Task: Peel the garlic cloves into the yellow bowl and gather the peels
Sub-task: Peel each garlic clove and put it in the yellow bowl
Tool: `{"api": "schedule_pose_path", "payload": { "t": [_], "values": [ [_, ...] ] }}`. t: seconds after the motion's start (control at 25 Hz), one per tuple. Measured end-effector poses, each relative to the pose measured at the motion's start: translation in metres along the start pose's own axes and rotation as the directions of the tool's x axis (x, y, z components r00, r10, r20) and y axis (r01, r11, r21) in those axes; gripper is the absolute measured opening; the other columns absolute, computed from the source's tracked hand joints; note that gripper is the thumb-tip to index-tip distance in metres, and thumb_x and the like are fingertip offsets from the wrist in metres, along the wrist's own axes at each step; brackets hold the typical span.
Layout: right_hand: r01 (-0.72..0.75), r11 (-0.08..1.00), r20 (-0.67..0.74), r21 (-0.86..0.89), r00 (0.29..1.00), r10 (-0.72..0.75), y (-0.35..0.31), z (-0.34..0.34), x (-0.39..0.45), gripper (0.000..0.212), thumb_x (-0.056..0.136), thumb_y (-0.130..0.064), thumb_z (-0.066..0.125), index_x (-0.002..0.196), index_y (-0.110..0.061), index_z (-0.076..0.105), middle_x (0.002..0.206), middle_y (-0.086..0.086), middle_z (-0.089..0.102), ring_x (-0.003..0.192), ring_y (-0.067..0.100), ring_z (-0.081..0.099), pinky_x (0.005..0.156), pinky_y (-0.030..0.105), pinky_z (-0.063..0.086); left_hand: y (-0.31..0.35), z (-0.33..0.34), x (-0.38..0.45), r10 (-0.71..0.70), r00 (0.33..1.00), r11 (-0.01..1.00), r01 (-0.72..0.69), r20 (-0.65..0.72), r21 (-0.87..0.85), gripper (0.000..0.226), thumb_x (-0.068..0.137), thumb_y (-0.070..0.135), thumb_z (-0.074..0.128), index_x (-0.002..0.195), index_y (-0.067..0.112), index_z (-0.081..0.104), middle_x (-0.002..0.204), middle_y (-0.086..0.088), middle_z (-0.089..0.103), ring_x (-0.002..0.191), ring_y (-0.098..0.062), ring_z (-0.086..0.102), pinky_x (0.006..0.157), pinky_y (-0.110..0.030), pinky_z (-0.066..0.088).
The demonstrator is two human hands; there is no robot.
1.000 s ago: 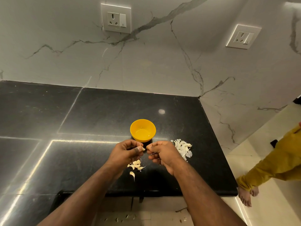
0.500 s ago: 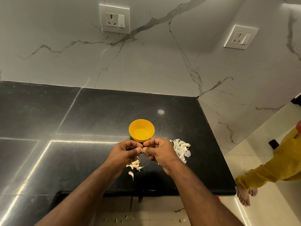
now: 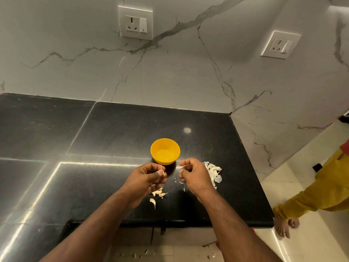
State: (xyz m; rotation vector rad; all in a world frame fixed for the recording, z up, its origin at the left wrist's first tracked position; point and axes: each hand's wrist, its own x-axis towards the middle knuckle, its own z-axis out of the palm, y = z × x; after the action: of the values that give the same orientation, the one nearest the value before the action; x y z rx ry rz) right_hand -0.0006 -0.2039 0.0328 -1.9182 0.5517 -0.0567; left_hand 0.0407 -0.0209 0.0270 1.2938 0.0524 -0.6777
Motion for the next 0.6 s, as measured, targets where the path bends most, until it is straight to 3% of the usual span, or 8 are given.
{"api": "schedule_pose_path", "payload": {
  "t": [0.12, 0.24, 0.32, 0.44, 0.6],
  "values": [
    [0.063, 0.964, -0.022, -0.259, 0.997, -0.071, 0.004, -0.010, 0.000, 0.036, 0.086, 0.003, 0.055, 0.098, -0.025, 0.074, 0.099, -0.005, 0.073, 0.083, 0.011, 0.066, 0.073, 0.024, 0.052, -0.001, 0.003, 0.000, -0.035, 0.999, 0.999, 0.034, -0.012, -0.018, 0.014, 0.097, 0.007, 0.062, 0.109, 0.004, 0.067, 0.088, -0.011, 0.073, 0.079, -0.019, 0.069, 0.070, -0.027, 0.055],
    [0.212, 0.954, 0.084, -0.211, 0.977, -0.198, -0.008, -0.008, -0.010, 0.038, 0.088, -0.003, 0.062, 0.111, -0.030, 0.075, 0.109, -0.018, 0.069, 0.097, -0.003, 0.062, 0.085, 0.011, 0.046, -0.002, 0.004, 0.004, -0.065, 0.998, 0.997, 0.064, -0.024, -0.034, 0.014, 0.096, 0.007, 0.062, 0.109, 0.004, 0.066, 0.087, -0.012, 0.072, 0.077, -0.019, 0.068, 0.068, -0.027, 0.055],
    [0.299, 0.937, 0.169, -0.182, 0.948, -0.269, -0.014, -0.002, -0.015, 0.039, 0.089, -0.007, 0.068, 0.120, -0.029, 0.072, 0.116, -0.018, 0.068, 0.106, -0.005, 0.058, 0.091, 0.006, 0.041, -0.004, 0.004, 0.006, -0.075, 0.997, 0.997, 0.075, -0.010, -0.015, 0.012, 0.097, 0.007, 0.062, 0.106, 0.003, 0.068, 0.087, -0.013, 0.072, 0.076, -0.019, 0.068, 0.067, -0.026, 0.055],
    [0.278, 0.943, 0.179, -0.180, 0.952, -0.247, -0.012, 0.006, -0.015, 0.029, 0.089, -0.015, 0.073, 0.116, -0.025, 0.074, 0.113, -0.011, 0.073, 0.104, 0.000, 0.065, 0.095, 0.019, 0.051, -0.006, 0.005, 0.008, -0.072, 0.997, 0.997, 0.073, 0.022, -0.027, 0.012, 0.098, 0.006, 0.059, 0.102, 0.003, 0.070, 0.089, -0.016, 0.072, 0.074, -0.017, 0.068, 0.065, -0.025, 0.054],
    [0.218, 0.954, 0.123, -0.204, 0.973, -0.196, -0.011, 0.008, -0.016, 0.004, 0.091, -0.022, 0.071, 0.091, -0.025, 0.074, 0.088, -0.012, 0.072, 0.085, 0.003, 0.067, 0.083, 0.034, 0.057, -0.003, 0.004, 0.005, -0.036, 0.999, 0.999, 0.036, 0.031, -0.010, 0.014, 0.098, 0.009, 0.059, 0.103, 0.002, 0.071, 0.092, -0.017, 0.073, 0.076, -0.017, 0.067, 0.066, -0.025, 0.054]
  ]
}}
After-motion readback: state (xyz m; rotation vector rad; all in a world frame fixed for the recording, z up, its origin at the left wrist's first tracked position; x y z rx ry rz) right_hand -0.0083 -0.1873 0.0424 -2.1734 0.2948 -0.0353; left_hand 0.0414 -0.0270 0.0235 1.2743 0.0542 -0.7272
